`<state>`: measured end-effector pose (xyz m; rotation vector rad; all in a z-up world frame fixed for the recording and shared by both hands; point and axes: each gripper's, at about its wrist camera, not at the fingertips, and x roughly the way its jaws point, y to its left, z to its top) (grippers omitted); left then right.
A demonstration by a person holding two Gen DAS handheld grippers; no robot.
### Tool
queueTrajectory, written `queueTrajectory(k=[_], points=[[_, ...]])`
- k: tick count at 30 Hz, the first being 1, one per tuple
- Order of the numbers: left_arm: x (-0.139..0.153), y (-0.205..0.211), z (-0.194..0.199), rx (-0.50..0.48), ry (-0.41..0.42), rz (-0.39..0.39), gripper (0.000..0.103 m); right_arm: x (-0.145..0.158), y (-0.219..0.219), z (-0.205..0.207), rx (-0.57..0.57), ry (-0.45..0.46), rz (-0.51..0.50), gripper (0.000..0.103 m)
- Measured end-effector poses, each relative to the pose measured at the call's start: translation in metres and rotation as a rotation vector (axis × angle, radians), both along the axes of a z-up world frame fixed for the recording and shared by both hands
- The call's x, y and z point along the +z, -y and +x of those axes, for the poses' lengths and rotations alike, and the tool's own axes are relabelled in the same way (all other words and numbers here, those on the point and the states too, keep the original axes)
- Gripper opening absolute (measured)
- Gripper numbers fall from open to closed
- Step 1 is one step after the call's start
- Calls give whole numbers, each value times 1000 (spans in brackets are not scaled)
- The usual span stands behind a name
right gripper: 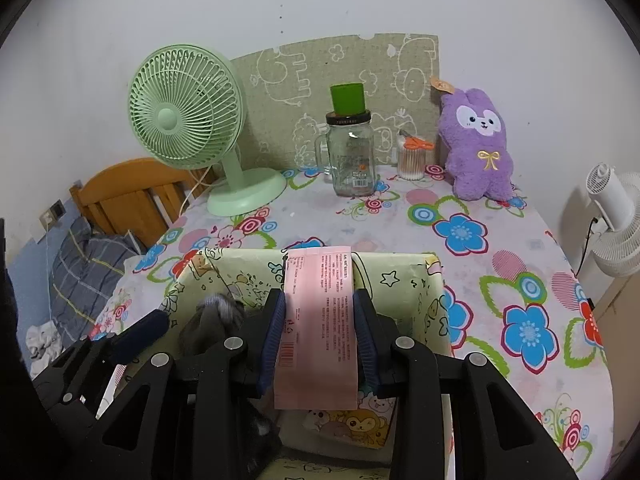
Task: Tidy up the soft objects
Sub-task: 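Lower both items into the basket and open both tools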
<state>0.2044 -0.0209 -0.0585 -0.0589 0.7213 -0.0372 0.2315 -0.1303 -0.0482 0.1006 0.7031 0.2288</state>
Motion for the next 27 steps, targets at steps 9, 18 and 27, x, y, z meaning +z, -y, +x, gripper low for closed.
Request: queueTrajectory(k=[9, 18, 27], points=[[-1, 0, -15, -14, -3, 9, 89, -4, -6, -7, 27, -8, -13, 38], [-1, 1, -31, -6, -18, 21, 88, -8, -4, -20, 69, -24, 3, 41], [2, 6, -46, 3, -3, 46, 90, -7, 1, -35, 50, -19, 19, 78]])
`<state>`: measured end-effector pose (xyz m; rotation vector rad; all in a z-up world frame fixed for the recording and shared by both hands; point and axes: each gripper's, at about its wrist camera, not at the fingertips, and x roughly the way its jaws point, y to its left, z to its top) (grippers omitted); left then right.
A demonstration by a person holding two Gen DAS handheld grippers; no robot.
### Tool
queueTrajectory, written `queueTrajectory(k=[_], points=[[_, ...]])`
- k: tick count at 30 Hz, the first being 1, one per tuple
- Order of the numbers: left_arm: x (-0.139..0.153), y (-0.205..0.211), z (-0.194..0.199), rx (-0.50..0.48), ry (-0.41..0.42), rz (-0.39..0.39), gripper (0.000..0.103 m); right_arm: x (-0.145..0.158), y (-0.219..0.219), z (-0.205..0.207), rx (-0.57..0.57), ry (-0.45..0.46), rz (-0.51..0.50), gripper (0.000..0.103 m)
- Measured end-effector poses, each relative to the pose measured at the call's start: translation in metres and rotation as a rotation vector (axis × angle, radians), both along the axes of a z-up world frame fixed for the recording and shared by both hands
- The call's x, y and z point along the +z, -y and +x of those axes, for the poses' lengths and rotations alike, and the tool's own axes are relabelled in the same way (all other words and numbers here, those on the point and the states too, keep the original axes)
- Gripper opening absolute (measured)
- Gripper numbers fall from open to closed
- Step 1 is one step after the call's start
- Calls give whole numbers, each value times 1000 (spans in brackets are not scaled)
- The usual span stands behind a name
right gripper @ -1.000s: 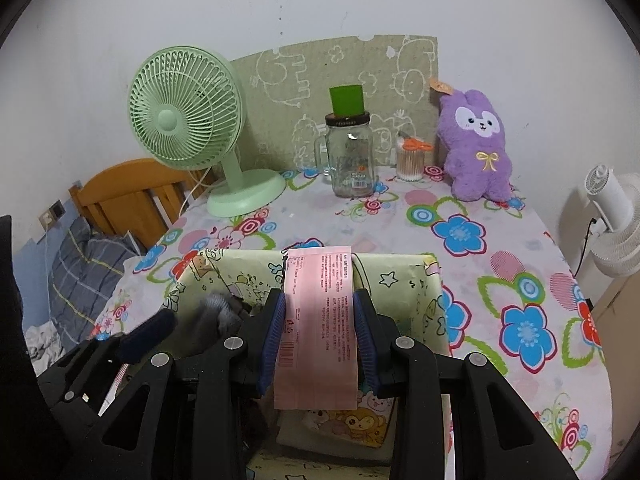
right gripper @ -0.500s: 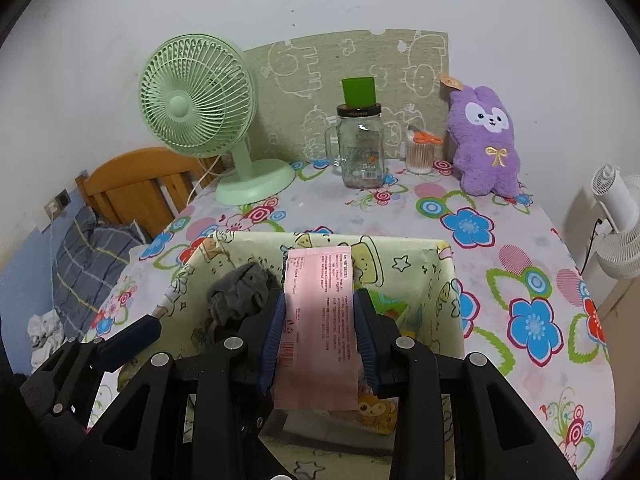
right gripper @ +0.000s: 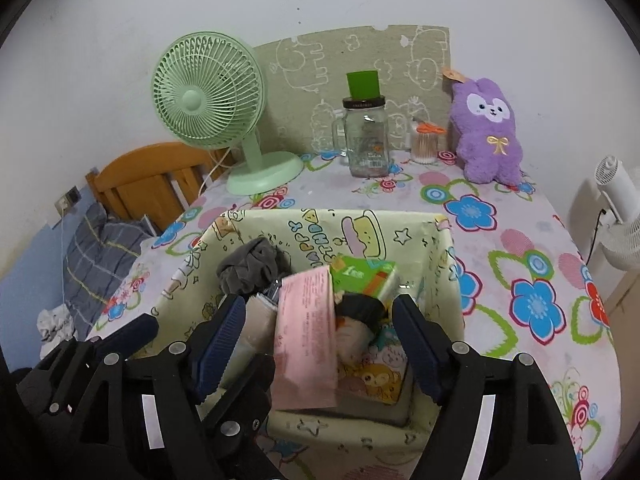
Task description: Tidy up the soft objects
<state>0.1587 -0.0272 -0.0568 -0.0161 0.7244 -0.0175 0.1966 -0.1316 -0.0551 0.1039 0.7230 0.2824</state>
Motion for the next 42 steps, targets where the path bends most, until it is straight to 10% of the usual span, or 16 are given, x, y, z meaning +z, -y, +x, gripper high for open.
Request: queueTrajectory(k=[42], points=[[54, -11, -111, -14, 215, -2, 103, 59, 62, -140, -221, 175, -10, 98]])
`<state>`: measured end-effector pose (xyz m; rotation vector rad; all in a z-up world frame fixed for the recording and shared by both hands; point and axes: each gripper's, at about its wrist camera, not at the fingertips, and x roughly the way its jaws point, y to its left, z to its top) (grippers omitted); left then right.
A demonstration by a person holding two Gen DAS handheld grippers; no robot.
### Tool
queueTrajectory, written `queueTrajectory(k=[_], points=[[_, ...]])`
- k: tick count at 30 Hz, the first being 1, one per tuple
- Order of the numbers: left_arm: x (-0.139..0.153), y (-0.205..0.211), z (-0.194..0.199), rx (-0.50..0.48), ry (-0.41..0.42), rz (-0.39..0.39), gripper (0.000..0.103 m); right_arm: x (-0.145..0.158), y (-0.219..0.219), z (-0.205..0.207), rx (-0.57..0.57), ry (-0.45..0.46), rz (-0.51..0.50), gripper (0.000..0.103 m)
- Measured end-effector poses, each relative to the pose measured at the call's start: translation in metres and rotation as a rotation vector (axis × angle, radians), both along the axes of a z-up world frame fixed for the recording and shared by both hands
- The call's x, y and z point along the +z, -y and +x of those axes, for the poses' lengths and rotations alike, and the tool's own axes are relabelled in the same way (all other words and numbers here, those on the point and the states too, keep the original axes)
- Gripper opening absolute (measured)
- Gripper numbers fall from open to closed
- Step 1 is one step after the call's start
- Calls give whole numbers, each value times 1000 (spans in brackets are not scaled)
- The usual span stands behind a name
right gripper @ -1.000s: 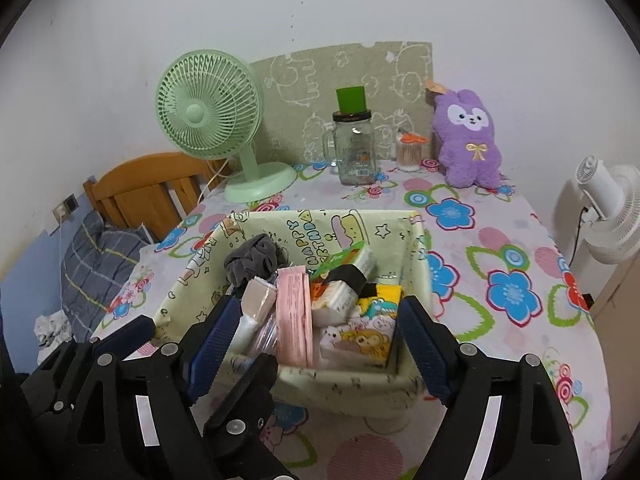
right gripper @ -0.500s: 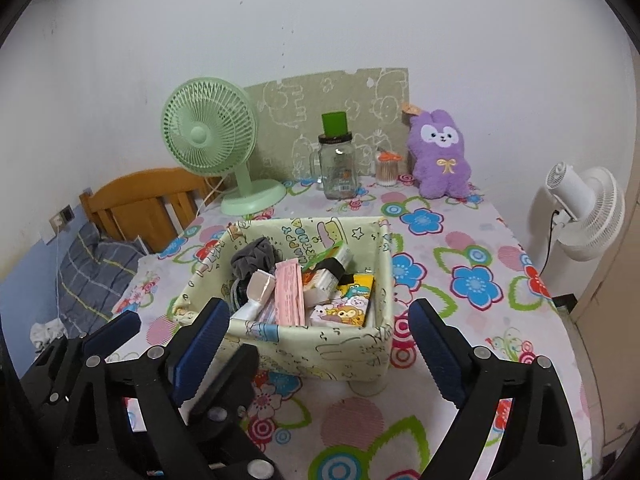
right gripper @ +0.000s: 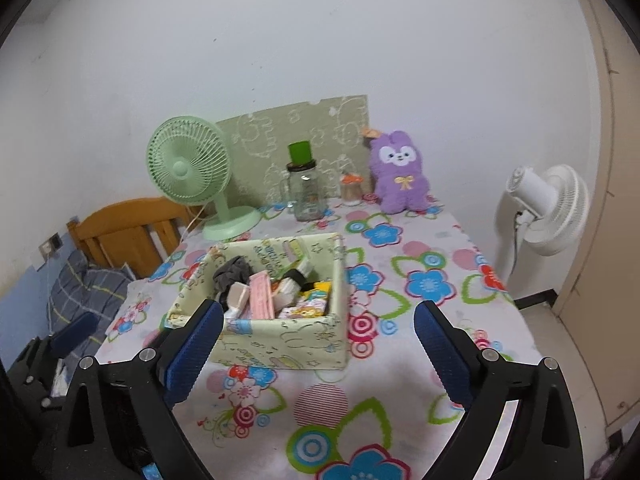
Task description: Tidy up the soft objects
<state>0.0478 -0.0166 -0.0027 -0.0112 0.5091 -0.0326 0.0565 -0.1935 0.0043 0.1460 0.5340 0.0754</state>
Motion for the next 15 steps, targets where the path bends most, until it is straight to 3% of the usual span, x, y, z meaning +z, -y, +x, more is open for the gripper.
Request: queueTrajectory(k=[15], points=[[18, -13, -36, -6, 43, -18, 103, 16, 12, -46, -78, 53, -86, 98]])
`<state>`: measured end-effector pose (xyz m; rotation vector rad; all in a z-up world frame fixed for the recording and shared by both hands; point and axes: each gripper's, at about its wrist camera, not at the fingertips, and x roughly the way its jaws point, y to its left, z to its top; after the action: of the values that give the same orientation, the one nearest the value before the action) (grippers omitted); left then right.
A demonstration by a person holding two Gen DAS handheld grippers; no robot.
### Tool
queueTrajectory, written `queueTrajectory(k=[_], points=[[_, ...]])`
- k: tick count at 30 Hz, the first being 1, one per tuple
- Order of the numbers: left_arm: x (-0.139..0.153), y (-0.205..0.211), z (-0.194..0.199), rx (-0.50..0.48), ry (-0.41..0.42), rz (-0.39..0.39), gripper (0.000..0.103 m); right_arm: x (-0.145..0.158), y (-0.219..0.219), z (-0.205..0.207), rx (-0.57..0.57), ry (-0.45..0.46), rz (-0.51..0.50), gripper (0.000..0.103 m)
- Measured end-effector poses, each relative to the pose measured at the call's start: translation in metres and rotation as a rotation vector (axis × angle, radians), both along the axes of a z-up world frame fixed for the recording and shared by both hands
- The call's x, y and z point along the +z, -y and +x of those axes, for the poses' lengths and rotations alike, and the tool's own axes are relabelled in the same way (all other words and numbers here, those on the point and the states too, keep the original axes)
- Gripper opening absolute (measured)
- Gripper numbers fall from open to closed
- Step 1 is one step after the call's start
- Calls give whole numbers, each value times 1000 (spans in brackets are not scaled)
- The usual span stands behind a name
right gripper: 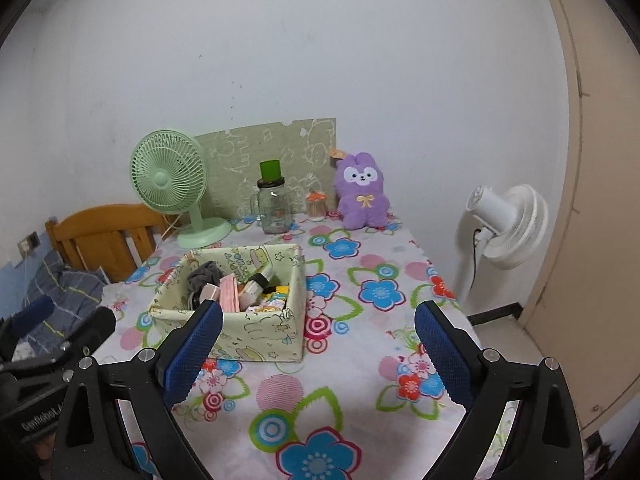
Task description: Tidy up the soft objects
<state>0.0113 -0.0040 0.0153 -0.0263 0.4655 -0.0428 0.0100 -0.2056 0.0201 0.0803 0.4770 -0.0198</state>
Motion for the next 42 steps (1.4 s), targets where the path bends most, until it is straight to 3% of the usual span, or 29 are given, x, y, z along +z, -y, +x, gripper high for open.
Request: queueTrajectory(k=[13, 42], points=[[0, 0, -24, 16, 38, 31, 103, 5, 1, -27, -8, 40, 17, 98], [3, -1, -22, 27, 38, 21, 103, 7, 2, -20, 8, 46, 24, 98]])
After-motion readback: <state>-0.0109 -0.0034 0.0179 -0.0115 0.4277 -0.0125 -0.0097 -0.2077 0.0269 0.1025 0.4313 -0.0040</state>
